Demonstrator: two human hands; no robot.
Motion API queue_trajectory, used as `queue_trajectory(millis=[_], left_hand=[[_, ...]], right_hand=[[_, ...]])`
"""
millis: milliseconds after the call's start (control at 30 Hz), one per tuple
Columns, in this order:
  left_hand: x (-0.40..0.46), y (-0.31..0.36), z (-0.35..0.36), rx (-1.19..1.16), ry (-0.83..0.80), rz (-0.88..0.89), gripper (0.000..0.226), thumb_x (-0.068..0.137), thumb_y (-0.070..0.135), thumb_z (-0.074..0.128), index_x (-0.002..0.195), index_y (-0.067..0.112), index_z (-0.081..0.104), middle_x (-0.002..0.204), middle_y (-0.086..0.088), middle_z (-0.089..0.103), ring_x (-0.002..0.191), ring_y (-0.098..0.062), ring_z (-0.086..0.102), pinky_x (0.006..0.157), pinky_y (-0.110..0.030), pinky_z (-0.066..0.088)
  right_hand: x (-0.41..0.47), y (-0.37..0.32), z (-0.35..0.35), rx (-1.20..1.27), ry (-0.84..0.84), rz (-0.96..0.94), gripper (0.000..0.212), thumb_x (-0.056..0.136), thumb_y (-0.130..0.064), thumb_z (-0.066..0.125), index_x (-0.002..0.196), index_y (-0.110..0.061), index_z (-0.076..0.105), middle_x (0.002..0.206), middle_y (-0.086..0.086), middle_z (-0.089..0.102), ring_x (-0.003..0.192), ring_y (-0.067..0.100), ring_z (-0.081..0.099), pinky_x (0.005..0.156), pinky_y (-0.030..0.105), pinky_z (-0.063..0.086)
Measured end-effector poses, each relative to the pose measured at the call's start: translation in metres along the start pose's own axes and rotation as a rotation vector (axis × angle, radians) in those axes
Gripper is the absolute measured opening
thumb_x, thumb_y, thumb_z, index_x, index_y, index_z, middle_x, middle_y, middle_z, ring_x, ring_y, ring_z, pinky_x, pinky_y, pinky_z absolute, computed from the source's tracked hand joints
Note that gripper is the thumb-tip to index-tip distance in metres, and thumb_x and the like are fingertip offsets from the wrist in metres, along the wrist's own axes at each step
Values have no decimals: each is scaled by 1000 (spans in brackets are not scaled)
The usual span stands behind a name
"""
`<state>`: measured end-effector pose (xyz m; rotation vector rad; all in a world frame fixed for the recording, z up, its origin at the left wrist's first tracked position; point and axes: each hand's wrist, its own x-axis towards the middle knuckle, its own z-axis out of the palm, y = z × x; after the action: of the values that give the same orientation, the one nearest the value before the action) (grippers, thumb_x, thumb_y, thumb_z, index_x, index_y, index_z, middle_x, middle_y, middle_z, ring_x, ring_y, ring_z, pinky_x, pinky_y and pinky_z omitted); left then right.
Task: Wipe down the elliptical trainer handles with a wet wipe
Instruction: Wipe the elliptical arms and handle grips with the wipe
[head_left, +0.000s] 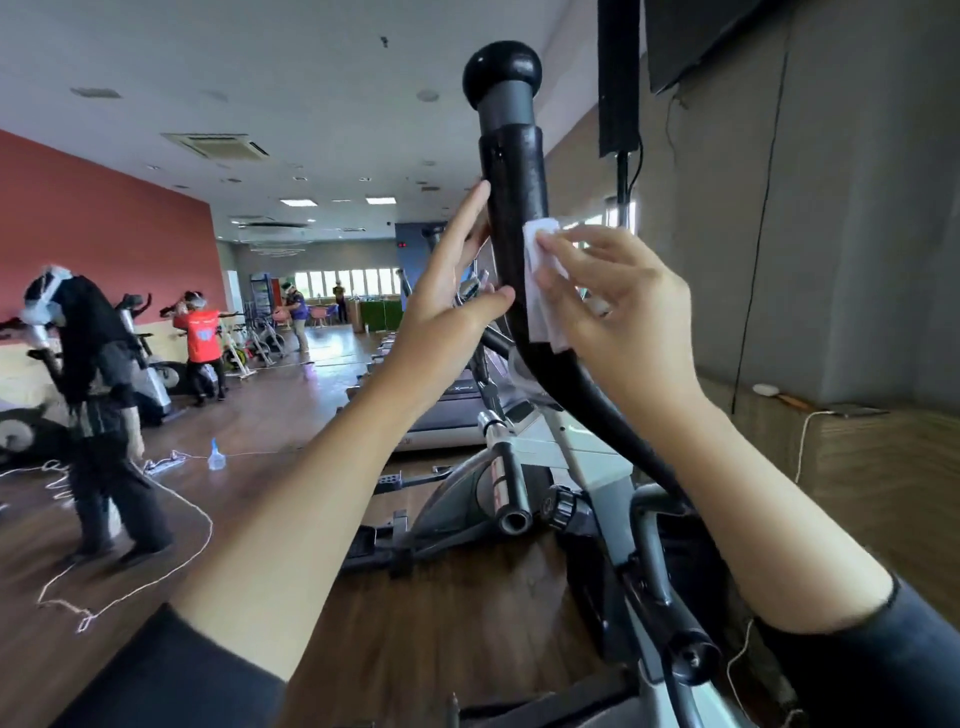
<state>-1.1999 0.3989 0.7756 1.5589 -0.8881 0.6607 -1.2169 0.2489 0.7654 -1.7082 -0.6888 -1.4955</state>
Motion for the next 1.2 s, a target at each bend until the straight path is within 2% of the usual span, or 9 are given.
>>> queue_trajectory(millis=[133, 300, 400, 467, 600, 767, 867, 1000, 1200], left_hand=[[-11, -7, 3, -2, -16, 5, 78, 88, -11, 56, 149, 29, 27, 153, 9, 34, 141, -2, 32, 101, -10, 37], [-27, -10, 13, -18, 32, 10, 77, 89, -8, 59, 149, 26, 26, 150, 14, 35, 138, 0, 35, 94, -11, 43], [-37, -14, 20, 7, 68, 14, 76, 90, -4, 60, 152, 24, 25, 148, 16, 36, 138, -1, 35, 99, -17, 44], [-42, -18, 24, 13, 84, 13, 76, 90, -3, 60, 152, 23, 24, 142, 25, 38, 136, 1, 37, 102, -22, 45], [-54, -25, 35, 9, 113, 18, 77, 90, -5, 60, 152, 22, 23, 135, 35, 36, 133, 3, 39, 100, -22, 47], [-69, -34, 48, 18, 164, -4, 80, 89, -3, 62, 153, 23, 21, 152, 14, 32, 138, -3, 36, 104, -28, 46], [-71, -35, 53, 15, 177, -6, 80, 89, -4, 62, 153, 21, 21, 154, 8, 32, 138, -4, 36, 103, -25, 46], [-76, -38, 57, -11, 193, 9, 79, 89, -3, 62, 153, 19, 22, 152, 11, 31, 136, -4, 38, 101, -24, 48], [-78, -48, 54, -56, 169, 61, 76, 89, 0, 64, 150, 19, 24, 149, 13, 33, 131, -1, 43, 91, -13, 46]], right_hand=[[-45, 8, -16, 4, -65, 53, 21, 89, -15, 64, 109, -14, 70, 98, -7, 65, 90, 0, 59, 80, 4, 40], [-30, 5, -14, -13, -76, 12, 20, 89, -15, 65, 108, -14, 71, 106, -2, 67, 95, 2, 60, 82, 10, 46], [-45, 15, -23, -43, -122, -43, 19, 88, -11, 67, 106, -12, 72, 106, 1, 68, 89, 7, 62, 81, 13, 48], [-64, 29, -37, -95, -167, -77, 21, 86, -7, 69, 106, -11, 72, 108, 3, 67, 88, 10, 63, 82, 12, 47], [-80, 46, -58, -124, -200, -54, 20, 85, -8, 69, 105, -11, 73, 107, 2, 68, 92, 12, 64, 82, 17, 50], [-73, 42, -53, -93, -220, -67, 22, 84, -5, 70, 105, -10, 73, 108, 0, 67, 90, 8, 61, 84, 9, 44], [-88, 52, -67, -111, -230, -51, 22, 84, -6, 69, 105, -10, 72, 108, 2, 67, 91, 6, 60, 83, 5, 42], [-106, 62, -83, -166, -212, 23, 21, 84, -6, 69, 104, -12, 73, 108, -1, 67, 96, -5, 57, 78, 2, 38], [-97, 42, -67, -201, -182, 5, 23, 83, -4, 70, 105, -12, 73, 111, -2, 66, 92, 8, 63, 81, 11, 47]])
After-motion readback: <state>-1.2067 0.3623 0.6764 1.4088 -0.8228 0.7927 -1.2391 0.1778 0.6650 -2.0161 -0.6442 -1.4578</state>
